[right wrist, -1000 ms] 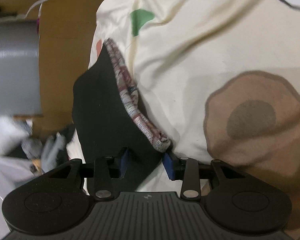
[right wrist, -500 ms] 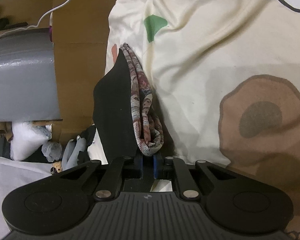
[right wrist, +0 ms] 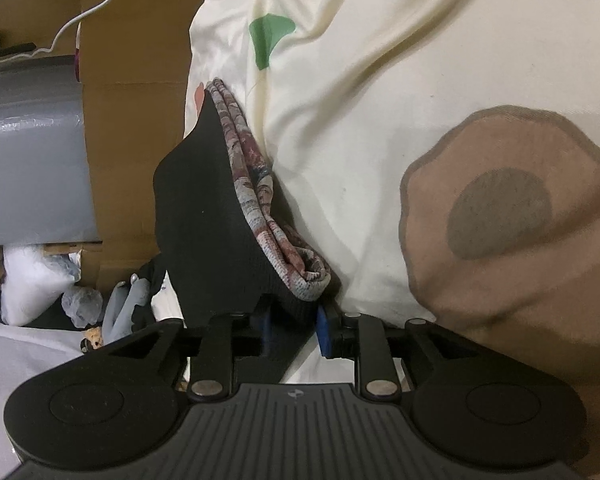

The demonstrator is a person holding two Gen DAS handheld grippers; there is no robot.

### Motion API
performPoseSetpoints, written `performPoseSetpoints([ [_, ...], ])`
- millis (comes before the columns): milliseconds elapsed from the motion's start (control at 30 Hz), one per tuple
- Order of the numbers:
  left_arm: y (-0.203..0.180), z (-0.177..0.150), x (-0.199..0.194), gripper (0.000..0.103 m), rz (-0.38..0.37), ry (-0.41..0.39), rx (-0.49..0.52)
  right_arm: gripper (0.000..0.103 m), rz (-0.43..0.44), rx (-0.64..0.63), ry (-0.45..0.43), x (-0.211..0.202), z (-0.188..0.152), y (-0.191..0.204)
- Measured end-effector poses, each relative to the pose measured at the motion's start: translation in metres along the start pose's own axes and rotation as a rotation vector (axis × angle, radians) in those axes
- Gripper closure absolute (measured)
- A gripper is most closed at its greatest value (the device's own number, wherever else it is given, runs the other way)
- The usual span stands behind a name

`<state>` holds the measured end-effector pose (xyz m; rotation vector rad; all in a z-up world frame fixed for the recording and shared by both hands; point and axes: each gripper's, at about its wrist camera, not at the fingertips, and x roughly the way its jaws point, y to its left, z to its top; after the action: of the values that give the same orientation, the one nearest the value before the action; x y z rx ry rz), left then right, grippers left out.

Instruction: Fold clothes

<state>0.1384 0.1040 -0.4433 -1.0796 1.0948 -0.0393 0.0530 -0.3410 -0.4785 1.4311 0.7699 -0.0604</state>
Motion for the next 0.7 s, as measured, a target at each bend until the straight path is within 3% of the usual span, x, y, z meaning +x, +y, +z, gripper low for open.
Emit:
performPoseSetpoints([
  [200, 0.005, 0.002, -0.002, 0.068, -0.014, 0.020, 0.001, 0.073, 0.009, 0.005, -0.051, 0.001, -0.005, -0.003],
  [500, 0.013, 0.014, -0.007, 0.072, -0.027, -0.024, -0.007, 0.077, 0.017, 0.003, -0.056, 0.003, 0.002, -0.002],
  [567, 0.014, 0.016, -0.007, 0.078, -0.031, -0.027, -0.009, 0.085, 0.019, 0.001, -0.051, 0.004, 0.004, -0.001],
  [633, 0.014, 0.014, -0.006, 0.095, -0.032, -0.023, -0.005, 0.092, 0.017, -0.022, -0.048, 0.002, 0.005, 0.004],
  [700, 0.010, 0.015, -0.010, 0.097, -0.016, -0.017, 0.017, 0.094, 0.015, -0.054, -0.047, -0.002, 0.004, 0.010],
])
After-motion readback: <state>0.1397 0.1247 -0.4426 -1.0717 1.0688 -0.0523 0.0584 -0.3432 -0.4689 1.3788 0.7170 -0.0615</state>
